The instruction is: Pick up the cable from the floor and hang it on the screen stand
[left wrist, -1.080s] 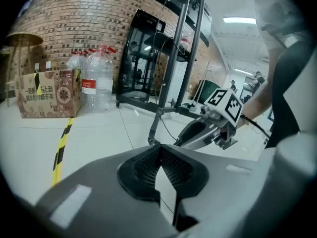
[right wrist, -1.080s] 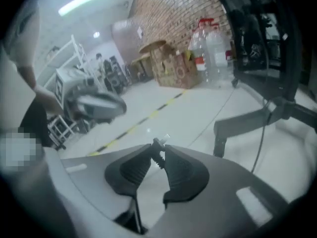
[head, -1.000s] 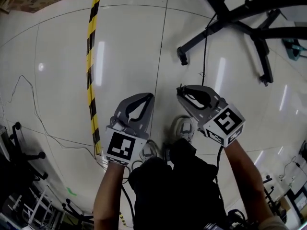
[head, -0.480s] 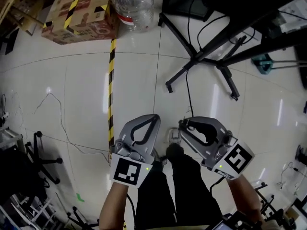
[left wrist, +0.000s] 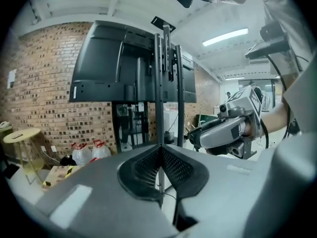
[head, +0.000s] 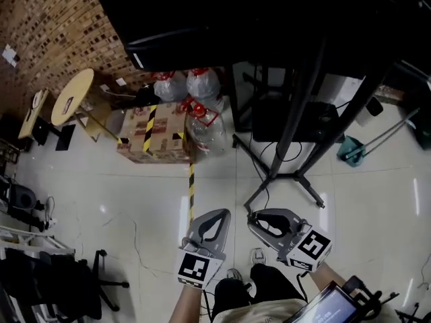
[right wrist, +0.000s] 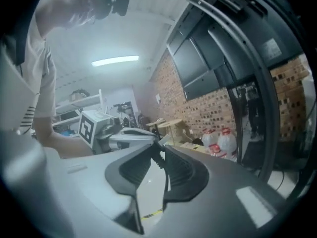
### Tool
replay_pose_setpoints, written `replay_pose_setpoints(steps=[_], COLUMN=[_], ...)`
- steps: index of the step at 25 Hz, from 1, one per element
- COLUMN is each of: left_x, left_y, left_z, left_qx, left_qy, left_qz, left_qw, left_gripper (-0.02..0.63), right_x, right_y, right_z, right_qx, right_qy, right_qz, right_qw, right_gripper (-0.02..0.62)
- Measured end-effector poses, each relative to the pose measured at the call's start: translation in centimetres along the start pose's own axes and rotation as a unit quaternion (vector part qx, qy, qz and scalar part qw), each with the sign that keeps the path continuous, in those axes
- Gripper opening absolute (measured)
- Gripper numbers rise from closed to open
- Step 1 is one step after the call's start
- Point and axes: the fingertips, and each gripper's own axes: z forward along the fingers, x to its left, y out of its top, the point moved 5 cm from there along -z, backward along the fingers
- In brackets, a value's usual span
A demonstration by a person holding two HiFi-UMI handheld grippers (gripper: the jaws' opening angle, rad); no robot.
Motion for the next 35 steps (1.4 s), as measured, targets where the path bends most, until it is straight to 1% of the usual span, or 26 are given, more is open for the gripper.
replay_pose_setpoints(steps=[3, 6, 9, 13, 16, 19, 22, 24, 26, 28, 31, 35], left_x=[-1.2, -1.8, -2.2, -1.6, -0.6, 0.7, 3.0, 5.0, 6.9, 8.4, 9.7, 10.9], left_y=[5.6, 9.1, 11.0, 12.9, 14.1, 16.0, 19.3, 22.1, 25.5, 29.1, 34.3, 41.7], left_z=[0.4, 0.2, -0.3, -0.5, -0.1, 0.5, 1.0, 1.5, 2.2, 3.0, 3.4, 3.2], left_qx=[-0.025, -0.036, -0.047, -0.063, -0.080, -0.098, -0.127, -0.151, -0.174, -0.196, -0.224, -0.259], left_qy=[-0.002, -0.003, -0.010, -0.010, -0.013, -0.019, -0.016, -0.016, -0.026, -0.045, -0.070, -0.077], left_qz=[0.017, 0.047, 0.066, 0.109, 0.120, 0.129, 0.143, 0.143, 0.141, 0.147, 0.169, 0.196], left_qw=[0.9995, 0.9982, 0.9967, 0.9919, 0.9895, 0.9866, 0.9814, 0.9780, 0.9742, 0.9684, 0.9573, 0.9427], left_gripper=[0.020, 0.020, 0.020, 0.020, 0.020, 0.020, 0.020, 0.020, 0.020, 0.020, 0.020, 0.020], right_x=[0.2, 0.2, 0.5, 0.7, 0.1, -0.5, -1.1, -2.0, -2.7, -3.2, -3.2, -2.8], right_y=[5.3, 8.3, 9.5, 10.9, 12.7, 15.8, 19.9, 23.5, 27.3, 31.2, 36.6, 43.6], right_z=[-1.8, -2.4, -2.6, -2.3, -1.9, -1.2, 0.4, 1.5, 2.2, 2.4, 2.6, 2.1], right_qx=[-0.030, -0.039, -0.038, -0.042, -0.046, -0.050, -0.051, -0.059, -0.066, -0.072, -0.074, -0.067], right_qy=[0.007, 0.013, 0.008, 0.002, -0.012, -0.021, -0.036, -0.052, -0.072, -0.097, -0.127, -0.156], right_qz=[-0.030, -0.052, -0.078, -0.098, -0.107, -0.123, -0.148, -0.152, -0.161, -0.188, -0.233, -0.273], right_qw=[0.999, 0.998, 0.996, 0.994, 0.993, 0.991, 0.987, 0.985, 0.982, 0.975, 0.961, 0.947], right_gripper=[0.089, 0.089, 0.089, 0.089, 0.089, 0.089, 0.090, 0.089, 0.089, 0.090, 0.091, 0.091])
